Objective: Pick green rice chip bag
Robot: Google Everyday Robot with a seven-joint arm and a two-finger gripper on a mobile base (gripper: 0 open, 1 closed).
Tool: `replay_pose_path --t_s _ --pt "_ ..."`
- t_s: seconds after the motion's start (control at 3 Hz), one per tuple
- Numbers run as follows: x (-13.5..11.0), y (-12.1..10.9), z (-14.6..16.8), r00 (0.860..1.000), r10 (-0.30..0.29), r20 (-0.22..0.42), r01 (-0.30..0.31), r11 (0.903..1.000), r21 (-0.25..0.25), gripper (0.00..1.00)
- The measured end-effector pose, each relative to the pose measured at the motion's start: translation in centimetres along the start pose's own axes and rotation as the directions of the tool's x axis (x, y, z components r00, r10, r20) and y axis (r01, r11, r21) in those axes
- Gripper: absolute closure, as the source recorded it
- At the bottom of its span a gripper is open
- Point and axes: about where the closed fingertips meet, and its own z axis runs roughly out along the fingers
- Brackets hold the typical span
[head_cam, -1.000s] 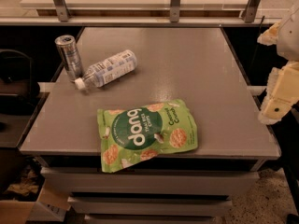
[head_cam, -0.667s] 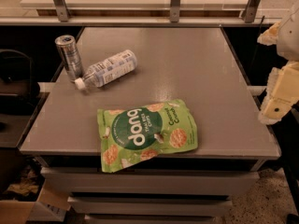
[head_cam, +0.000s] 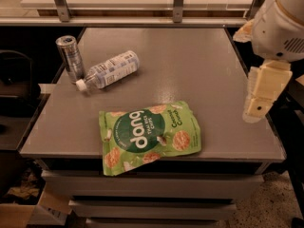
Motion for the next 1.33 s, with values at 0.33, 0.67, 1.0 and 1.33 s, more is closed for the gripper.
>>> replay_pose_path --t_s 0.33,0.67,1.0,1.33 --pt "-3.5 0.3 2.7 0.991 -0.131 0.001 0.131 0.9897 -0.058 0.0" --pt "-6.0 1.3 5.2 0.975 -0.22 0.005 0.219 0.9691 -0.113 0.0" --pt "-8.1 2.6 7.3 0.955 -0.296 0.008 0.294 0.9429 -0.157 0.0" --pt "-9.9 3.7 8.7 0.935 -0.354 0.018 0.351 0.918 -0.185 0.0"
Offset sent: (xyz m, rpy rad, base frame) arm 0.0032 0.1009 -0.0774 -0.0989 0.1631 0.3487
